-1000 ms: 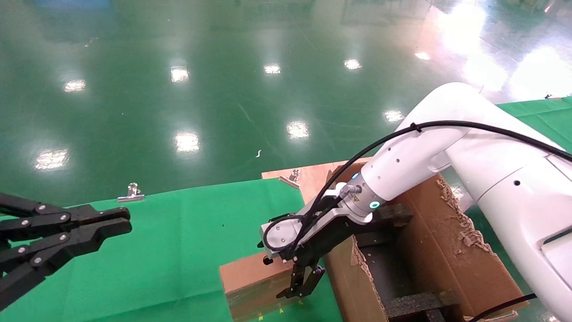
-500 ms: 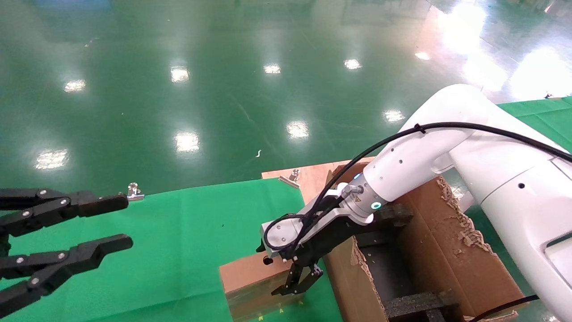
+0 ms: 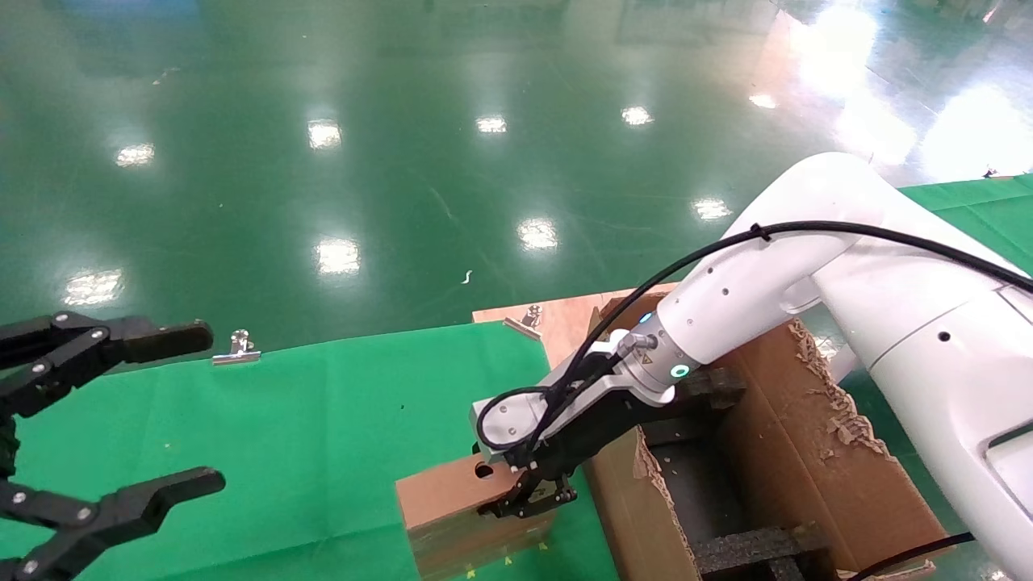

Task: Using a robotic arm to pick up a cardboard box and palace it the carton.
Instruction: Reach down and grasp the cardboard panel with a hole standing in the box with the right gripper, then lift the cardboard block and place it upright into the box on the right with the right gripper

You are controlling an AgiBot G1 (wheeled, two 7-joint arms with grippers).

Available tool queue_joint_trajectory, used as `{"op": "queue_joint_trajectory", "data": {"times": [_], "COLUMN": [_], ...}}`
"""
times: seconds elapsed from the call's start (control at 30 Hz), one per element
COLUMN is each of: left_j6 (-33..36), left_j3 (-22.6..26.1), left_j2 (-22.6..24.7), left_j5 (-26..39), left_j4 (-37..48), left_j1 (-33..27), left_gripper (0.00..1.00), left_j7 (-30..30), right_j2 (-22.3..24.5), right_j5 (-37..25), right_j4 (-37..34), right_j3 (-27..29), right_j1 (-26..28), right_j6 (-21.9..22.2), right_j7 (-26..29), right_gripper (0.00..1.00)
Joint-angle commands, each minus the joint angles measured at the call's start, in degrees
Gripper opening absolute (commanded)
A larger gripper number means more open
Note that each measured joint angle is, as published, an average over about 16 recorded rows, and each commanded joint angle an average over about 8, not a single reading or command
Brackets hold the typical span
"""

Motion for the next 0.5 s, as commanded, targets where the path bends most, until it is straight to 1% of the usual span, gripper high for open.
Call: {"op": "queue_joint_trajectory", "data": {"times": [0.03,0.2,0.3,0.4,0.5], "left_j6": [0.00,0.00,0.00,0.00,0.00], "left_j3": [0.00,0.00,0.00,0.01,0.01], "left_j2": [0.00,0.00,0.00,0.00,0.00], "left_j5": [0.00,0.00,0.00,0.00,0.00], "left_j4": [0.00,0.00,0.01,0.01,0.01], "left_j1": [0.00,0.00,0.00,-0.01,-0.01], "left_gripper": [1.00,1.00,1.00,1.00,1.00], "left_j7": [0.00,0.00,0.00,0.01,0.01], "right_j2": [0.01,0.08,0.32,0.95,2.05], "right_j5": [0.02,0.40,1.32,3.33,5.55], "right_j4": [0.02,-0.20,-0.79,-2.06,-3.61], "right_j3": [0.04,0.04,0.16,0.62,0.96], "right_j1": [-0.01,0.15,1.21,3.43,6.75], "right_j6": [-0.02,0.19,0.21,-0.07,-0.41], "right_j7": [0.00,0.30,0.75,1.35,1.85], "right_gripper": [0.00,0.00,0.00,0.00,0.00]}}
